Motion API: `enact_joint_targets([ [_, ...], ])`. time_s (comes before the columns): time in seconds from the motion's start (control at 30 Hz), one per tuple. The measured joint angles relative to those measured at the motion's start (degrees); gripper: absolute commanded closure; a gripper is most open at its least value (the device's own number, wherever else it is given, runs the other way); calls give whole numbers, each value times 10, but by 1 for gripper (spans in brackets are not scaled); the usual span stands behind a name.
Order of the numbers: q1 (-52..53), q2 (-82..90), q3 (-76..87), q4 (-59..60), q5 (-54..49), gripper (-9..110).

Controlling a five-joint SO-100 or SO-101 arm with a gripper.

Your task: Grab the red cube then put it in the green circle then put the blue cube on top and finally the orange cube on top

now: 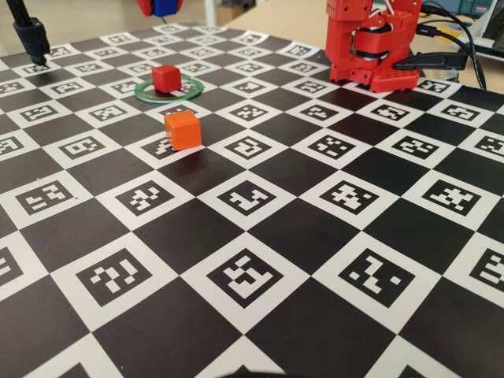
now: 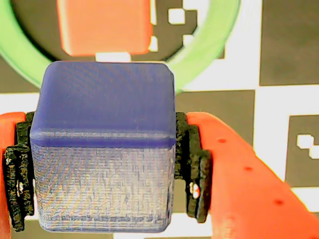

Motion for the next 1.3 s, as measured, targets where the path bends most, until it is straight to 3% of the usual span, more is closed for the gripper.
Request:
enact_joint_targets([
  [0.7, 0, 0, 108, -116, 32, 100],
  [1.3, -29, 1, 144, -144, 16, 100],
])
